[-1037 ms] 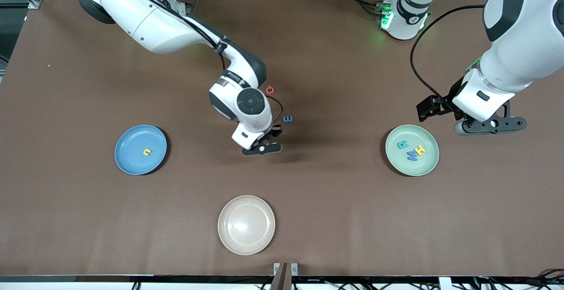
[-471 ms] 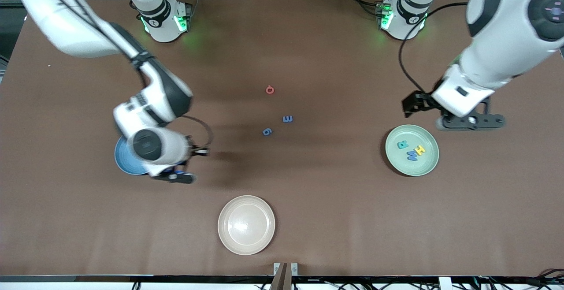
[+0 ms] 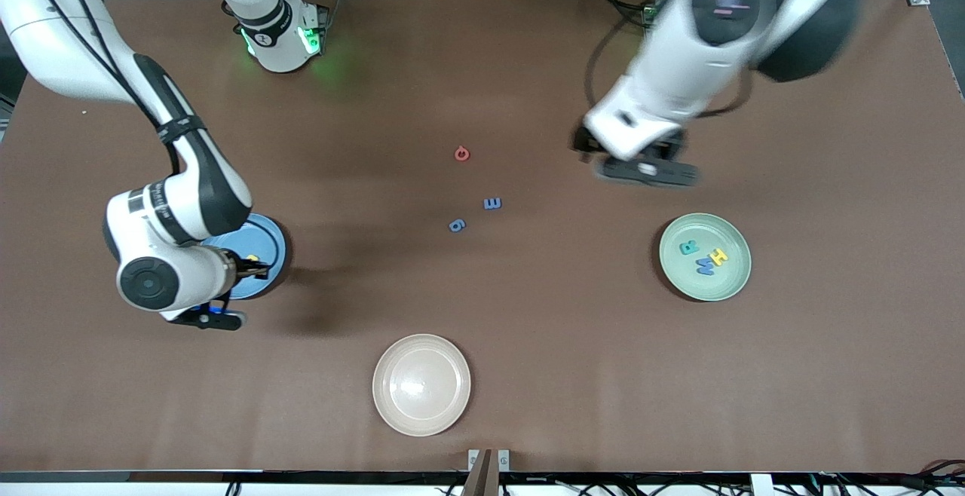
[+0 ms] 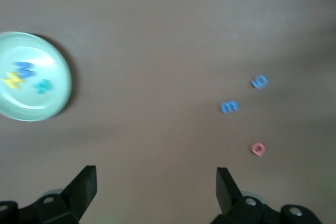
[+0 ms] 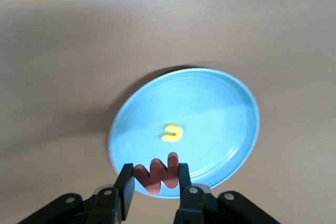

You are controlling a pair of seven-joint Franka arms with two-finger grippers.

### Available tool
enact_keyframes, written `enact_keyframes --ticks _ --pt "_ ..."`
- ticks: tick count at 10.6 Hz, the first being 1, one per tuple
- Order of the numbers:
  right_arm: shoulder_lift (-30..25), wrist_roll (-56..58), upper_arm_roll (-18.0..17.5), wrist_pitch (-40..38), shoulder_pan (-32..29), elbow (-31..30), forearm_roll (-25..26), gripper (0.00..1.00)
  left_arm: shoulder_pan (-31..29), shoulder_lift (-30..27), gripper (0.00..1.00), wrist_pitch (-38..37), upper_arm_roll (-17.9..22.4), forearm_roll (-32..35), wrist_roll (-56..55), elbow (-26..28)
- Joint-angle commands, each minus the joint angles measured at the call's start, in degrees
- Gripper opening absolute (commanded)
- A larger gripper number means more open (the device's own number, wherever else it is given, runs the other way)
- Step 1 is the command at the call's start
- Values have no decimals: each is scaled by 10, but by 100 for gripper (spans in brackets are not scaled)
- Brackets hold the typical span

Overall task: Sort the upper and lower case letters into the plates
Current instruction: 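Release the w on the blue plate while the left gripper reaches the pink q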

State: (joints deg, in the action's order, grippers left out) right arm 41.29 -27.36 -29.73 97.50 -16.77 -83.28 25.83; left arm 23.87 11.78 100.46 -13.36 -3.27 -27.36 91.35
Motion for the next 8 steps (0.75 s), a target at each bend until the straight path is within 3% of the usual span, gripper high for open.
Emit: enact_keyframes --ticks 1,4,7,8 --pt "-23 16 31 29 2 -44 -23 0 69 46 100 62 -14 26 -49 20" --pt "-56 53 64 97 -2 -109 -70 0 152 135 100 147 -14 59 -143 19" --pt "-61 62 81 103 3 -117 -90 0 202 204 100 211 -13 62 -174 20" --pt "-60 62 86 104 7 -126 -90 11 206 221 100 226 -14 64 -174 20"
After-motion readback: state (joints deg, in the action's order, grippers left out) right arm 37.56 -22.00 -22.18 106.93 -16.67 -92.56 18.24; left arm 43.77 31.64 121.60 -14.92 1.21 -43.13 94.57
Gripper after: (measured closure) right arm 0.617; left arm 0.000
